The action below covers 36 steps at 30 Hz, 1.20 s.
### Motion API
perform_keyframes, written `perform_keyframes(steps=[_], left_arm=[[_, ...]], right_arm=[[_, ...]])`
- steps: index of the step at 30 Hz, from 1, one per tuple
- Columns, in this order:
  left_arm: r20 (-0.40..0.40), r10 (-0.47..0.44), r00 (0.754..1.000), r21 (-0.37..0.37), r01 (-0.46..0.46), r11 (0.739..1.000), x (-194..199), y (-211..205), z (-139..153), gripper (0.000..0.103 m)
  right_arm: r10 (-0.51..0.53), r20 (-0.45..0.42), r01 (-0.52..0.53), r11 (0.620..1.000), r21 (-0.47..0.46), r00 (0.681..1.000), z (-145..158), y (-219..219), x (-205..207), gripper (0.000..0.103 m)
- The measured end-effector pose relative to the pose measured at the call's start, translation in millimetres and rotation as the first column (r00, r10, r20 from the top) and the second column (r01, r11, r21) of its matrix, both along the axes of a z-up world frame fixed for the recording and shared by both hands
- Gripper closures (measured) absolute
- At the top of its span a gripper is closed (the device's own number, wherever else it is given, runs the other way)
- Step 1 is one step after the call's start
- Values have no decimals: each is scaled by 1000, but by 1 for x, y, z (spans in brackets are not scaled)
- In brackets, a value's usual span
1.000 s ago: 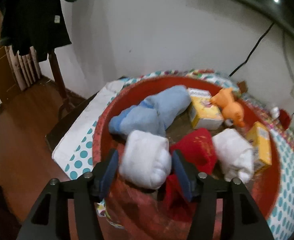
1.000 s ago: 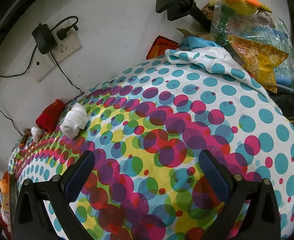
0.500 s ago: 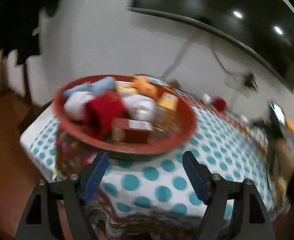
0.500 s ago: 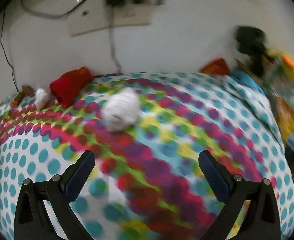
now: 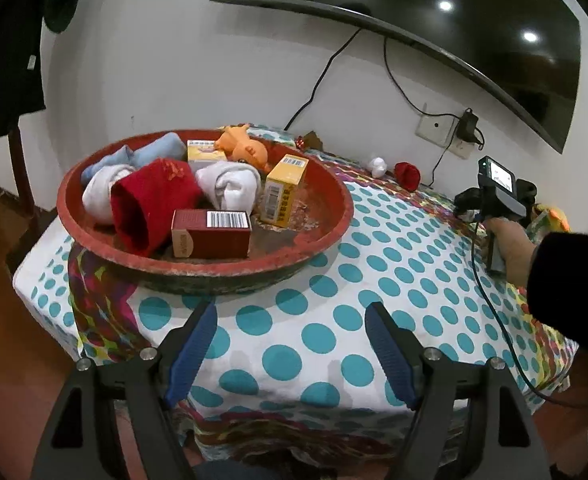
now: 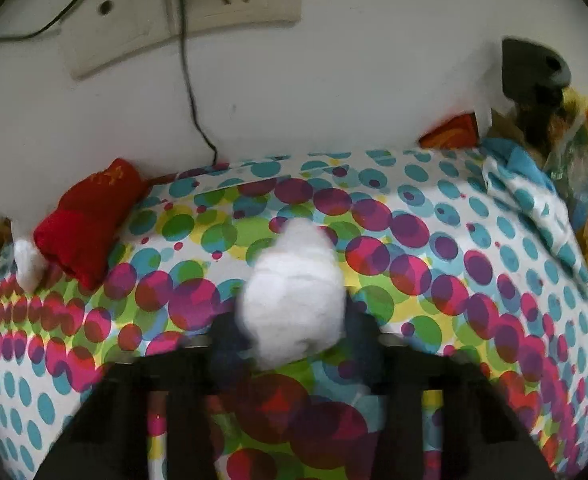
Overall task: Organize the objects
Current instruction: 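Reach the right gripper to the other white sock and grasp it, then carry the white sock to the red tray and open the right gripper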
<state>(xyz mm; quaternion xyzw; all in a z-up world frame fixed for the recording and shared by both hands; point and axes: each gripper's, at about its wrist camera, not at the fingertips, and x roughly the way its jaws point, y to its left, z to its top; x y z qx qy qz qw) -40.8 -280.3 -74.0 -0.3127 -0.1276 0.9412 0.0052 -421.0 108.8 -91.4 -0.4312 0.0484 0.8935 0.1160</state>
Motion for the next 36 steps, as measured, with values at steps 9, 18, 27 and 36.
perform_keyframes(steps=[9,18,27,36], left_arm=[[-8,10,1000,-21,-10,1000,6,5,7,24],[-15,-28,999,-83,27,996,14,27,12,24],[-38,-51,998,-125,46,991,28,47,18,24],[-37,-32,999,-111,28,993,41,47,22,24]], right_arm=[[89,12,-89,996,6,996,9,-26,37,73],[221,-6,-219,970,108,975,29,-80,115,73],[294,-19,-289,948,131,956,47,-106,169,73],[336,-27,-331,936,121,941,57,-126,196,73]])
